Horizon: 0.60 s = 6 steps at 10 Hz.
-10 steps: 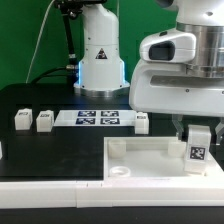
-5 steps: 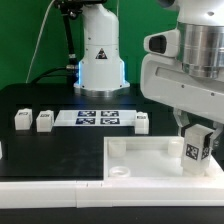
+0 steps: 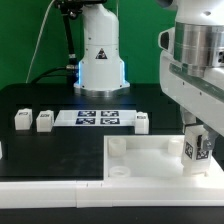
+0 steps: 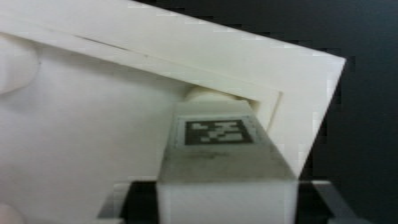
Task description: Assemble one leg
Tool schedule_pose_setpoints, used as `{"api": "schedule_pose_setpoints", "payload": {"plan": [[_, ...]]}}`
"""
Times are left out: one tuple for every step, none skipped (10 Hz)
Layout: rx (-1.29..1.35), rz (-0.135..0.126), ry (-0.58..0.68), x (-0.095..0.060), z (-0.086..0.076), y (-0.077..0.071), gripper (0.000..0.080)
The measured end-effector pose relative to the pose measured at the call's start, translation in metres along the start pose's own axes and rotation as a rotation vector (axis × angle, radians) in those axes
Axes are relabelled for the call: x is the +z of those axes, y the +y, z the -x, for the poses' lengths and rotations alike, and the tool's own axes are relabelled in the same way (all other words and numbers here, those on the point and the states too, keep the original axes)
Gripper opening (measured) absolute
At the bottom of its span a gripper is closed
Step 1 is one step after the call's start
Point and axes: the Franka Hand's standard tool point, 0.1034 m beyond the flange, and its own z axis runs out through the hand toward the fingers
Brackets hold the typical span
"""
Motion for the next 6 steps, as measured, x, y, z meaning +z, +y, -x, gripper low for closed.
{"api": "schedule_pose_setpoints", "payload": {"plan": [[-0.043, 0.0, 0.0, 0.0, 0.0002, -0.0001, 0.029], [-0.041, 0.0, -0.001, -0.0001, 0.0007, -0.0002, 0.0489], [-0.065, -0.002, -0.001, -0.0006, 0.0018, -0.0008, 0.0596], [-0.213, -0.001, 0.004, -0.0009, 0.0022, -0.001, 0.0596], [-0.313, -0.001, 0.004, -0.0008, 0.0039, -0.0012, 0.0639], [-0.431, -0.001, 0.003, -0.0009, 0.0048, -0.0013, 0.0646]]}}
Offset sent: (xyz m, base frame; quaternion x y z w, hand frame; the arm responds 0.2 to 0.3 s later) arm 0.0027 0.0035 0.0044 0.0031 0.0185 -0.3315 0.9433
